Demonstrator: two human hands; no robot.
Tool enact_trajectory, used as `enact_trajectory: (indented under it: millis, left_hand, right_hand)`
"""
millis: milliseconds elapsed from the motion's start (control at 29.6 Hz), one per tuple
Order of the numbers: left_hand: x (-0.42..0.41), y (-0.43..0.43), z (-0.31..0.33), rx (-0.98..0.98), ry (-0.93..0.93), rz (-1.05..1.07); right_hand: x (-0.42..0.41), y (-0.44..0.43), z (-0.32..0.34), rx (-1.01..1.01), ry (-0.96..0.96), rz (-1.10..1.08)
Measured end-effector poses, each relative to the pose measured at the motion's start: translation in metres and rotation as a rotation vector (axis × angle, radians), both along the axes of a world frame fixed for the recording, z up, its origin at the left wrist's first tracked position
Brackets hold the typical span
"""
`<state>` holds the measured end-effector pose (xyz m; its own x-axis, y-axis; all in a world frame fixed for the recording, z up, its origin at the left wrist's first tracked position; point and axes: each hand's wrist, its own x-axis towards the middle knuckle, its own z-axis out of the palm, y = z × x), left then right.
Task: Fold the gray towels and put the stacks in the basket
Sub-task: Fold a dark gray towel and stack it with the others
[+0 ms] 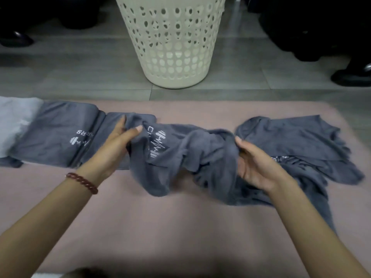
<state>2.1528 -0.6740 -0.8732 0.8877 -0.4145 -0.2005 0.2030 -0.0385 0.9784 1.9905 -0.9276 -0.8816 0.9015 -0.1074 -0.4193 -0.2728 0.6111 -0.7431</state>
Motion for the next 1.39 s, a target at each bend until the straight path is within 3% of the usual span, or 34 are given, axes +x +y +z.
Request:
enact_trajectory:
  millis: [68, 101, 169, 237, 304, 338, 406, 473, 575, 642, 710, 778, 812, 913, 981, 1014, 1082, 1150, 1251, 1319, 1386]
  left_hand:
    - [-0.009, -0.009, -0.002, 0.103, -0.038, -0.162]
    - [-0.016, -0.016, -0.005, 0.187, -0.080, -0.242]
    - [-0.028, -0.032, -0.018, 0.337, -0.170, -0.387]
    - [-0.039, -0.051, -0.042, 0.417, -0.272, -0.517]
    - [-0.055, -0.071, -0.065, 0.554, -0.456, -0.658]
    - [-0.064, -0.078, -0.075, 0.650, -0.610, -0.735]
    - [-0.079, -0.087, -0.084, 0.771, -0.866, -0.892]
    - [-0.086, -0.092, -0.090, 0.772, -0.985, -0.982]
    - [-0.093, -0.103, -0.087, 0.638, -1.007, -0.959]
    - [-0.095, -0.109, -0.081, 0.495, -0.941, -0.918]
    - [-0.100, -0.114, -0.071, 0.362, -0.940, -0.917]
    - [-0.104, -0.117, -0.062, 0.259, -0.959, -0.933]
    - [-0.104, -0.117, -0.062, 0.216, -0.926, -0.913]
    - [-0.092, -0.116, -0.059, 0.140, -0.868, -0.726]
    - [-0.077, -0.113, -0.059, 0.170, -0.778, -0.591]
    - [-0.069, -0.110, -0.059, 0.179, -0.666, -0.507]
    - [-0.058, -0.107, -0.052, 0.105, -0.311, -0.311]
    - [-0.048, -0.103, -0.045, 0.037, -0.018, -0.150]
    - [-0.037, -0.097, -0.038, -0.047, 0.183, -0.079]
    - [-0.034, -0.096, -0.034, -0.122, 0.306, -0.091]
    - [-0.036, -0.096, -0.031, -0.181, 0.430, -0.123]
  right_hand:
    - [-0.002, -0.004, 0.003, -0.107, -0.130, 0.007]
    - [-0.003, -0.011, -0.004, -0.322, -0.103, 0.009]
    - [-0.009, -0.026, -0.018, -0.974, 0.060, 0.087]
    - [-0.024, -0.045, -0.041, -1.459, 0.426, 0.393]
    - [-0.049, -0.053, -0.067, -1.483, 0.779, 0.642]
    - [-0.063, -0.056, -0.080, -1.458, 0.837, 0.648]
    - [-0.088, -0.053, -0.097, -1.576, 0.847, 0.467]
    - [-0.104, -0.053, -0.102, -1.758, 0.882, 0.262]
    - [-0.109, -0.055, -0.095, -1.658, 0.831, 0.105]
    - [-0.105, -0.045, -0.079, -1.339, 0.590, -0.046]
    - [-0.099, -0.021, -0.052, -0.852, 0.333, -0.144]
    - [-0.095, 0.003, -0.032, -0.418, 0.102, -0.090]
    - [-0.093, 0.011, -0.028, -0.337, 0.031, -0.034]
    - [-0.083, 0.026, -0.027, -0.307, -0.050, 0.074]
    - [-0.073, 0.034, -0.030, -0.306, -0.058, -0.005]
    - [-0.068, 0.036, -0.035, -0.386, -0.046, -0.052]
    - [-0.063, 0.038, -0.046, -0.757, -0.004, -0.091]
    - [-0.062, 0.041, -0.061, -1.065, 0.001, -0.009]
    - [-0.066, 0.053, -0.081, -1.352, 0.012, 0.143]
    - [-0.065, 0.060, -0.088, -1.277, 0.051, 0.058]
    - [-0.058, 0.063, -0.087, -0.989, 0.097, -0.138]
